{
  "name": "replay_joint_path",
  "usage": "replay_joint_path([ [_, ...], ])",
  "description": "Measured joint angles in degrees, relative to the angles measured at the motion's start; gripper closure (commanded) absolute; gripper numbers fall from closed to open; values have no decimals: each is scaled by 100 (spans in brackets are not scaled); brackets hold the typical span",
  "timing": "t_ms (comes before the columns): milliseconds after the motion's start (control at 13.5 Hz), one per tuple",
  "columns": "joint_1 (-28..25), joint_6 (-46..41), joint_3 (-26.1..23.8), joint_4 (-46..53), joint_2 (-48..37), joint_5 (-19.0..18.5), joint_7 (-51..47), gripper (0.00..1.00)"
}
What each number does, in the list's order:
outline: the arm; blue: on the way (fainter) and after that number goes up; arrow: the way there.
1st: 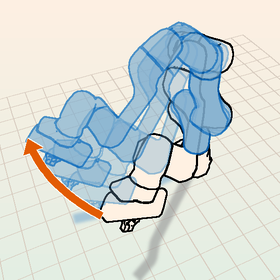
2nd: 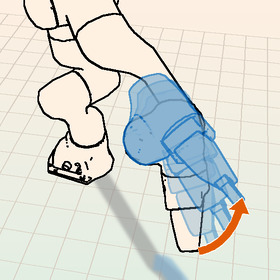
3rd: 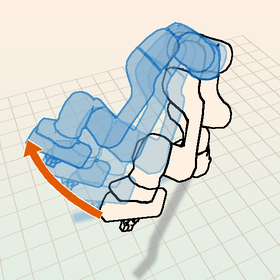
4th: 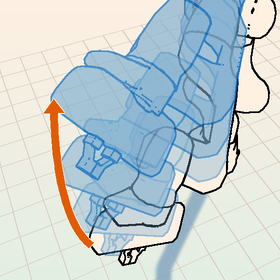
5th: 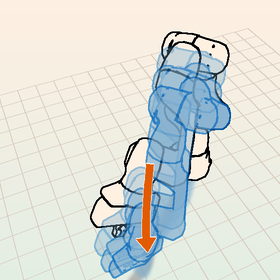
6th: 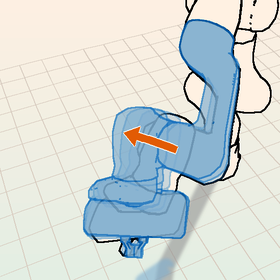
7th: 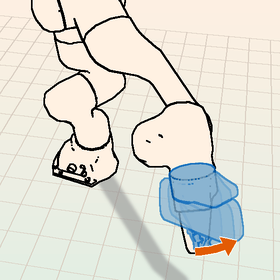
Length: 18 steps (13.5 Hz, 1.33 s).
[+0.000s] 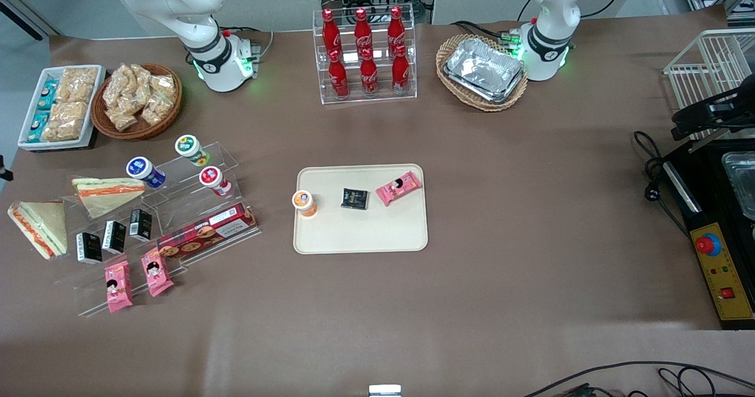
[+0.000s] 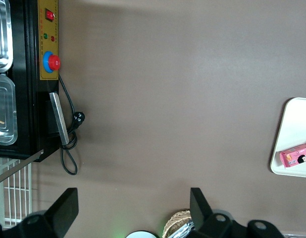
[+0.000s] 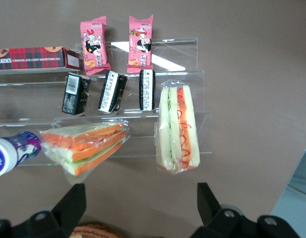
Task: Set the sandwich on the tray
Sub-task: 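Lower the open right gripper around the upright plastic-wrapped sandwich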
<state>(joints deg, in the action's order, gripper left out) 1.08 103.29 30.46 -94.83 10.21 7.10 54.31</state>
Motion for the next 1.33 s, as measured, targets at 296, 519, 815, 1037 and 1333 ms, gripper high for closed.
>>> replay_joint_path([
  [296,103,531,0,3,478,222,257,0],
  [519,297,705,5,4,745,492,541,0],
  [815,332,723,4,5,836,526,580,0],
  [1037,332,723,4,4,911,526,604,0],
  [1333,334,798,6,-92,1026,527,678,0],
])
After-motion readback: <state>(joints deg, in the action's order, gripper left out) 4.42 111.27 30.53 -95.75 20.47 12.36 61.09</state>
